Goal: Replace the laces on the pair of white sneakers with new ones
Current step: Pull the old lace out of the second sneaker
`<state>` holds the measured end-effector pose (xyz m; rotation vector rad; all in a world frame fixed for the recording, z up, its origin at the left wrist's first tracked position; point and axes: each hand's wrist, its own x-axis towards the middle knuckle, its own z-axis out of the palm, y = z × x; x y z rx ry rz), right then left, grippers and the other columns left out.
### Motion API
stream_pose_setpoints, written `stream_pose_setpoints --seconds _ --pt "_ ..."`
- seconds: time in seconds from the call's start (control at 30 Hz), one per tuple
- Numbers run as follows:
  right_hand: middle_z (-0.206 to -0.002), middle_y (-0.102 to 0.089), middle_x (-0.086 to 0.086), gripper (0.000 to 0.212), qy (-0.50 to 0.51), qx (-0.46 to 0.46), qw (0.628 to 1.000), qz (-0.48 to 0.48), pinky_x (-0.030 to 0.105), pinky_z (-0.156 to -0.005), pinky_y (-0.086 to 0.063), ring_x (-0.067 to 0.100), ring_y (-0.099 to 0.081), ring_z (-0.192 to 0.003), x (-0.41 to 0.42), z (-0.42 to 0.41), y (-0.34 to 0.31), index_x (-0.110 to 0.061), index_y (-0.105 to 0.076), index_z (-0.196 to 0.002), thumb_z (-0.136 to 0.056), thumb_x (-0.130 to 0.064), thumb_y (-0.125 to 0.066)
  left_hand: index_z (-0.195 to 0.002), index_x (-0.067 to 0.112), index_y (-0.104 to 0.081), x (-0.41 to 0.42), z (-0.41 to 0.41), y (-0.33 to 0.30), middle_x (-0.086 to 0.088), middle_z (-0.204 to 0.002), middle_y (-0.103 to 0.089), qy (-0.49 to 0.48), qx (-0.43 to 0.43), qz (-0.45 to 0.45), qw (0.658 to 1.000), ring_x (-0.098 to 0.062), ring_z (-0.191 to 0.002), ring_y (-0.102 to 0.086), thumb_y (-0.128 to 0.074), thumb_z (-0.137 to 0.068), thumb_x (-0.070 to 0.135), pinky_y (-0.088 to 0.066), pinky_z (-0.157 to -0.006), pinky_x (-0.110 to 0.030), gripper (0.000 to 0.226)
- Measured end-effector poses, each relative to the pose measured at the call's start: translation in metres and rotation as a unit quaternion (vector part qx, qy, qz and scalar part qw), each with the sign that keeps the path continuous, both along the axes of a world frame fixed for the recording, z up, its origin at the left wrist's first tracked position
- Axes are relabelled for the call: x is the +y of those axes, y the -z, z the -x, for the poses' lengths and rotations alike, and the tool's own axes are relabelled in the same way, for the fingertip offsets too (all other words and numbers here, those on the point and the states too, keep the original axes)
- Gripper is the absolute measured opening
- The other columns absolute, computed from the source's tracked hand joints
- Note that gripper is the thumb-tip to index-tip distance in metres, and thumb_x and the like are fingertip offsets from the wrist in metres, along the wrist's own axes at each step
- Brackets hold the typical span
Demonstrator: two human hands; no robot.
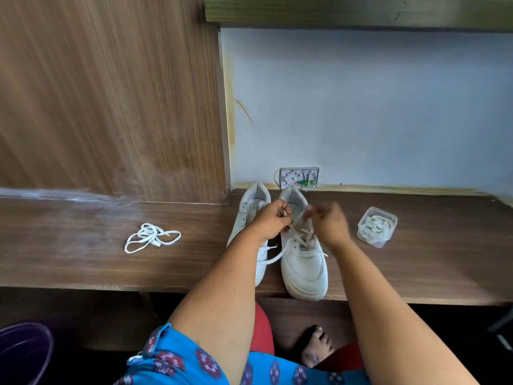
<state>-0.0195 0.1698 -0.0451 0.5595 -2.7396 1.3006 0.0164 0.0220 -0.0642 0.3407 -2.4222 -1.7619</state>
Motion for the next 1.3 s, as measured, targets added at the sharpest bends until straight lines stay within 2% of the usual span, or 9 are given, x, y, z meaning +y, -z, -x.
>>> stream_pose_setpoints --seconds 0.07,0.13,0.2,0.4,0.53,0.67,0.83,1.03,1.3 --pt "-0.065 -0.058 0.001 0.027 0.066 -0.122 0.928 0.346 0.021 -0.052 -0.043 0.014 -0.051 -0.055 0.015 0.008 -0.019 -0.015 -0.061 -0.076 -0.097 -0.010 -0.044 -0.085 0.019 -0.052 -0.001 0.000 -0.001 0.003 -0.066 -0.046 0.003 -0.001 0.020 1.000 -0.011 -0.058 -0.049 -0.058 -0.090 0.001 -0.046 -0.061 -0.025 0.019" --pt "-0.064 -0.054 -0.003 0.028 0.023 -0.237 0.705 0.669 0.021 -0.054 -0.042 0.011 -0.049 -0.056 0.038 0.011 -0.037 -0.017 -0.051 -0.074 -0.099 -0.014 -0.039 -0.088 0.017 -0.053 -0.002 0.000 -0.002 0.002 -0.068 -0.045 0.008 -0.008 0.014 1.000 -0.011 -0.061 -0.049 -0.058 -0.091 0.001 -0.047 -0.063 -0.024 0.017" --pt "-0.067 -0.054 -0.002 0.032 -0.003 -0.250 0.603 0.757 0.021 -0.057 -0.042 0.012 -0.048 -0.060 0.057 0.015 -0.046 -0.018 -0.047 -0.072 -0.102 -0.020 -0.035 -0.094 0.014 -0.054 0.000 -0.002 -0.005 0.002 -0.072 -0.047 0.014 -0.014 0.006 1.000 -0.012 -0.066 -0.051 -0.060 -0.091 0.005 -0.048 -0.067 -0.024 0.012" --pt "-0.080 -0.065 -0.001 0.025 0.018 -0.078 0.937 0.339 0.025 -0.069 -0.044 0.011 -0.057 -0.073 0.024 0.006 -0.026 -0.018 -0.066 -0.079 -0.098 -0.025 -0.053 -0.124 0.022 -0.055 0.019 0.000 -0.022 0.005 -0.116 -0.057 0.076 0.010 0.163 0.984 -0.011 -0.104 -0.055 -0.083 -0.070 0.038 -0.046 -0.090 -0.025 0.063" --pt "-0.101 -0.066 0.018 0.023 -0.137 -0.065 0.949 0.276 0.035 -0.084 -0.049 0.025 -0.065 -0.090 0.008 -0.001 -0.022 -0.006 -0.072 -0.096 -0.097 -0.022 -0.056 -0.093 0.014 -0.064 0.032 0.000 -0.034 0.000 -0.079 -0.060 0.025 0.026 0.070 0.997 -0.014 -0.072 -0.055 -0.052 -0.095 0.014 -0.041 -0.059 -0.021 0.012" --pt "-0.105 -0.070 -0.001 0.020 -0.059 -0.026 0.985 0.160 0.030 -0.083 -0.048 0.015 -0.064 -0.098 0.013 0.008 -0.008 -0.028 -0.072 -0.098 -0.096 -0.027 -0.052 -0.079 0.015 -0.057 0.002 0.001 -0.045 0.005 -0.046 -0.053 -0.165 0.045 -0.407 0.897 -0.004 -0.036 -0.041 -0.038 -0.101 0.018 -0.029 -0.038 -0.013 0.030" --pt "-0.112 -0.061 0.008 0.033 -0.035 -0.014 0.999 -0.025 0.024 -0.077 -0.037 0.022 -0.057 -0.097 0.019 0.019 0.009 -0.026 -0.066 -0.113 -0.094 -0.012 -0.043 -0.106 0.012 -0.054 -0.013 0.002 -0.052 -0.002 -0.094 -0.068 -0.174 0.185 -0.572 0.780 -0.015 -0.082 -0.066 -0.029 -0.105 0.035 -0.051 -0.060 -0.022 0.034" --pt "-0.109 -0.040 0.005 0.053 -0.133 0.009 0.982 -0.137 0.021 -0.080 -0.037 0.022 -0.049 -0.090 0.013 0.011 0.012 -0.021 -0.060 -0.127 -0.088 0.006 -0.037 -0.109 0.005 -0.052 -0.012 0.010 -0.032 -0.005 -0.083 -0.065 -0.241 -0.006 -0.182 0.953 -0.015 -0.054 -0.060 -0.055 -0.095 0.018 -0.046 -0.045 -0.021 0.019" --pt "-0.092 -0.073 0.002 0.044 -0.022 -0.031 0.999 0.002 0.025 -0.081 -0.048 0.017 -0.065 -0.093 0.020 0.015 0.006 -0.017 -0.076 -0.097 -0.079 0.005 -0.042 -0.101 0.014 -0.063 0.029 -0.002 -0.031 0.002 -0.085 -0.062 0.038 0.004 0.149 0.988 -0.013 -0.061 -0.058 -0.059 -0.088 0.001 -0.059 -0.065 -0.034 0.018"
